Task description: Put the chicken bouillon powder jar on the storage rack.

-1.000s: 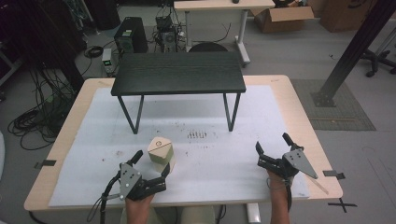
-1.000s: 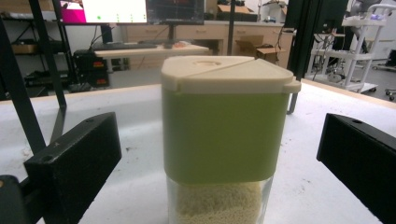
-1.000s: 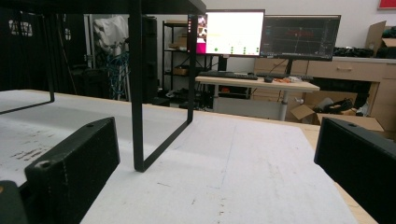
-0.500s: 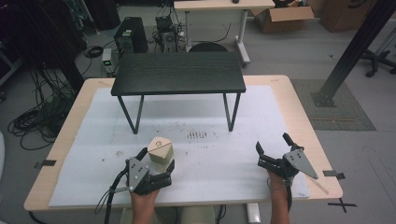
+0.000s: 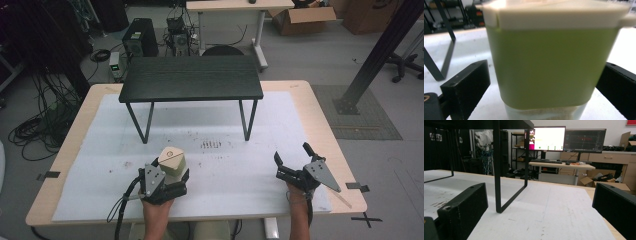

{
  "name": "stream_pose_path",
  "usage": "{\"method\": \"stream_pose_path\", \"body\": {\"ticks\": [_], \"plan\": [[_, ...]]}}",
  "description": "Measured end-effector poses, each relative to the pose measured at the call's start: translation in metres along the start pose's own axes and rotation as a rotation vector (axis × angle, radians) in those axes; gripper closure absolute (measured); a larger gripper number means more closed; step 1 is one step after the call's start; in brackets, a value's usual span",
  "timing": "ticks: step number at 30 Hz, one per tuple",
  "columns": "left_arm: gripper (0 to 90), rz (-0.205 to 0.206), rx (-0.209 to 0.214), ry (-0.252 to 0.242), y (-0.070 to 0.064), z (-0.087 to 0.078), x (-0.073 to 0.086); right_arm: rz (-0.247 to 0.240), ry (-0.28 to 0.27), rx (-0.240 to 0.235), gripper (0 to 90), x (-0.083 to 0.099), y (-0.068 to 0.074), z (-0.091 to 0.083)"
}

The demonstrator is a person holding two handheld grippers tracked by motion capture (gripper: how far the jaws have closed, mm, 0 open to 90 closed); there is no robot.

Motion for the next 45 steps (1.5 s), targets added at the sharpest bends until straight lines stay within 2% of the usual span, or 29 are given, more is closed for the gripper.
{"method": "stream_pose_path", "body": {"ticks": [5, 10, 13, 26, 38, 45], "plan": [[3.6, -0.015, 0.007, 0.016, 0.0014, 0.0028, -0.0002, 0.001, 0.000, -0.001, 0.0, 0.0000, -0.0001, -0.0001], [7.6, -0.009, 0.005, 0.024, 0.0010, 0.0035, -0.0001, 0.001, -0.001, 0.000, 0.0, 0.0000, -0.0001, -0.0001], [9.2, -0.031, 0.004, 0.037, 0.0031, 0.0046, 0.0005, 0.002, -0.002, 0.000, 0.0, 0.0000, -0.0001, -0.0003], [25.6, -0.030, 0.041, 0.042, 0.0028, 0.0059, 0.0007, 0.004, -0.006, 0.000, 0.0, -0.0002, -0.0004, -0.0005], [27.9, -0.021, 0.035, 0.043, 0.0019, 0.0058, 0.0004, 0.007, -0.010, -0.003, 0.0, -0.0004, -0.0007, -0.0010], [28.2, -0.031, 0.049, 0.024, 0.0047, 0.0042, -0.0003, 0.009, -0.009, -0.005, 0.0, -0.0004, -0.0007, -0.0010]]}}
Point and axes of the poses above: each handheld gripper's, and its own axes: z roughly forward along the jaws, x roughly out of its underside, y roughly to its left, the point moved 5 cm from there along z, roughly forward along the jaws, and after that the axes turned 11 degrees about z, right-handed, at the moved point
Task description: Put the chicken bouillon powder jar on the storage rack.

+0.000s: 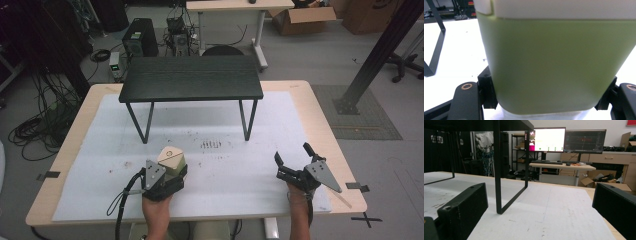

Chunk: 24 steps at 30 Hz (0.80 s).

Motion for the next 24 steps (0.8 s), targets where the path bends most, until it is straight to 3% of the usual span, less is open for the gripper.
{"method": "stream_pose_path", "body": {"ticks": [1, 8, 13, 24], "plan": [[28.2, -0.007, -0.004, -0.029, 0.002, -0.003, -0.003, 0.000, 0.000, -0.001, 0.0, 0.000, 0.000, 0.000], [28.2, -0.016, -0.003, -0.098, 0.008, -0.013, -0.021, 0.000, 0.002, -0.001, 0.0, 0.000, 0.000, 0.000], [28.4, -0.024, -0.006, -0.167, 0.017, -0.024, -0.043, -0.001, 0.002, 0.000, 0.0, 0.000, 0.000, 0.000], [28.9, -0.001, -0.004, -0.234, 0.024, -0.035, -0.079, 0.000, 0.007, 0.001, 0.0, 0.000, 0.000, 0.001]]}}
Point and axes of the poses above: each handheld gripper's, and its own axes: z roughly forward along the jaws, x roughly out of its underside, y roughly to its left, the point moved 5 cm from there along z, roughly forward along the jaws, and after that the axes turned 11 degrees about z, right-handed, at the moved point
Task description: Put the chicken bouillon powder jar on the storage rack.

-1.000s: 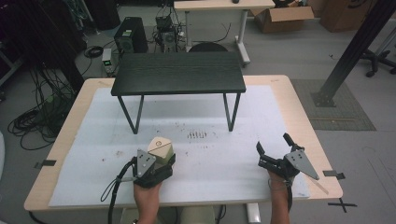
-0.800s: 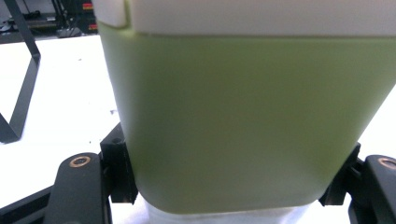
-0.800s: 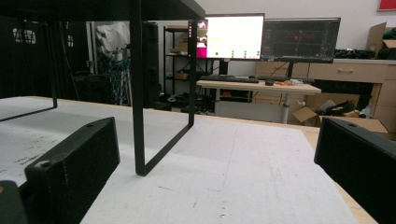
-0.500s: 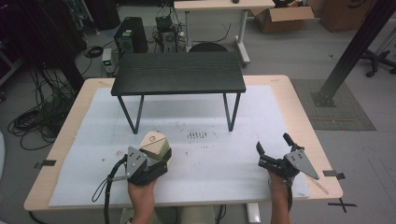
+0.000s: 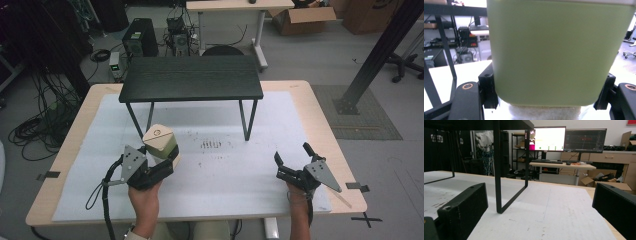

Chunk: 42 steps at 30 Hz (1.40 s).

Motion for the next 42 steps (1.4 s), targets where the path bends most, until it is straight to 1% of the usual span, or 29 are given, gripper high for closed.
{"method": "stream_pose_path", "body": {"ticks": [2, 3, 5, 6, 7, 9, 10, 11, 14, 15, 17, 23, 25, 28, 31, 33, 34, 35, 37, 39, 42], "plan": [[28.9, 0.002, 0.001, -0.006, 0.000, 0.000, -0.003, 0.000, 0.000, 0.000, 0.0, 0.000, 0.000, 0.000], [28.9, 0.002, 0.004, -0.017, 0.000, 0.001, -0.009, 0.000, 0.000, 0.000, 0.0, 0.000, 0.000, 0.000], [29.0, 0.001, 0.006, -0.029, 0.000, 0.002, -0.014, 0.000, 0.002, 0.000, 0.0, 0.000, 0.000, 0.000], [29.0, 0.001, 0.006, -0.029, 0.000, 0.002, -0.014, 0.000, 0.002, 0.000, 0.0, 0.000, 0.000, 0.000], [29.0, 0.005, 0.003, -0.038, 0.001, 0.004, -0.020, -0.001, 0.004, 0.000, 0.0, 0.000, 0.000, 0.000], [29.0, -0.001, 0.005, -0.049, 0.002, 0.005, -0.025, 0.001, 0.004, 0.000, 0.0, 0.000, 0.000, 0.000], [29.0, -0.001, 0.005, -0.049, 0.002, 0.005, -0.025, 0.001, 0.004, 0.000, 0.0, 0.000, 0.000, 0.000], [29.0, -0.005, 0.008, -0.056, 0.002, 0.006, -0.030, 0.000, 0.004, 0.000, 0.0, 0.000, 0.000, 0.000], [29.0, 0.000, 0.006, -0.066, 0.004, 0.007, -0.039, 0.001, 0.005, 0.001, 0.0, 0.000, 0.000, 0.001], [29.1, 0.000, 0.006, -0.066, 0.004, 0.007, -0.039, 0.001, 0.005, 0.001, 0.0, 0.000, 0.000, 0.001], [29.1, 0.007, 0.007, -0.078, 0.006, 0.008, -0.050, 0.003, 0.007, 0.001, 0.0, 0.000, 0.000, 0.001], [29.1, 0.009, 0.015, -0.105, 0.008, 0.012, -0.069, 0.004, 0.010, 0.001, 0.0, 0.000, 0.000, 0.001], [29.1, 0.016, 0.020, -0.111, 0.008, 0.013, -0.074, 0.005, 0.010, 0.001, 0.0, 0.000, 0.000, 0.001], [29.2, 0.016, 0.022, -0.122, 0.008, 0.014, -0.079, 0.002, 0.007, 0.001, 0.0, 0.000, 0.000, 0.001], [29.2, 0.016, 0.028, -0.140, 0.008, 0.016, -0.088, 0.003, 0.008, 0.002, 0.0, 0.000, -0.001, 0.001], [29.2, 0.014, 0.030, -0.145, 0.009, 0.017, -0.091, 0.003, 0.009, 0.002, 0.0, 0.000, -0.001, 0.001], [29.2, 0.007, 0.035, -0.153, 0.010, 0.018, -0.095, 0.003, 0.010, 0.002, 0.0, 0.000, -0.001, 0.001], [29.2, 0.007, 0.035, -0.153, 0.010, 0.018, -0.095, 0.003, 0.010, 0.003, 0.0, 0.000, -0.001, 0.001], [29.2, 0.009, 0.036, -0.159, 0.012, 0.020, -0.101, 0.002, 0.010, 0.003, 0.0, 0.000, -0.001, 0.001], [29.2, 0.011, 0.034, -0.160, 0.014, 0.021, -0.103, 0.002, 0.010, 0.003, 0.0, 0.000, 0.000, 0.001], [29.2, 0.005, 0.035, -0.168, 0.019, 0.026, -0.111, 0.001, 0.008, 0.002, 0.0, 0.000, 0.000, 0.001]]}}
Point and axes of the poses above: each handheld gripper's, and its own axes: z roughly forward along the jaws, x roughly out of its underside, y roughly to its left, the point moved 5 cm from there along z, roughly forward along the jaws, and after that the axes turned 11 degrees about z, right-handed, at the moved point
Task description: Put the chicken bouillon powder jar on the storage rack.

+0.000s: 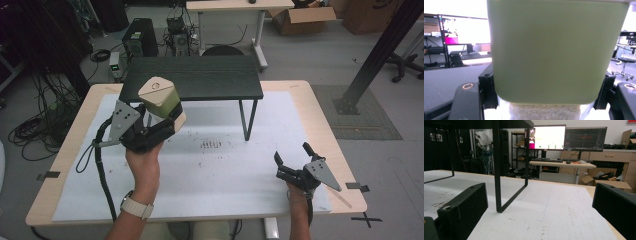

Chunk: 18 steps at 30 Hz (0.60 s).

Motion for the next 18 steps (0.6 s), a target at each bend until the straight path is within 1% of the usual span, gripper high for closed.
{"method": "stream_pose_path", "body": {"ticks": [6, 7, 13, 14, 17, 18], "plan": [[29.2, 0.003, 0.004, -0.009, 0.004, 0.008, -0.007, 0.002, 0.000, 0.000, 0.0, 0.000, 0.000, 0.000], [29.2, 0.009, 0.004, -0.009, 0.005, 0.012, -0.009, 0.000, -0.001, 0.000, 0.0, 0.000, 0.000, 0.000], [29.3, 0.012, 0.003, -0.010, 0.008, 0.026, -0.014, 0.001, 0.000, 0.000, 0.0, 0.000, 0.000, 0.000], [29.3, 0.012, 0.003, -0.010, 0.008, 0.026, -0.014, 0.001, 0.000, 0.000, 0.0, 0.000, 0.000, 0.000], [29.3, 0.003, 0.001, -0.011, 0.009, 0.036, -0.016, 0.000, 0.000, -0.001, 0.0, 0.000, 0.000, 0.000], [29.3, 0.002, 0.000, -0.012, 0.011, 0.042, -0.017, 0.000, 0.000, 0.000, 0.0, 0.000, 0.000, 0.000]]}}
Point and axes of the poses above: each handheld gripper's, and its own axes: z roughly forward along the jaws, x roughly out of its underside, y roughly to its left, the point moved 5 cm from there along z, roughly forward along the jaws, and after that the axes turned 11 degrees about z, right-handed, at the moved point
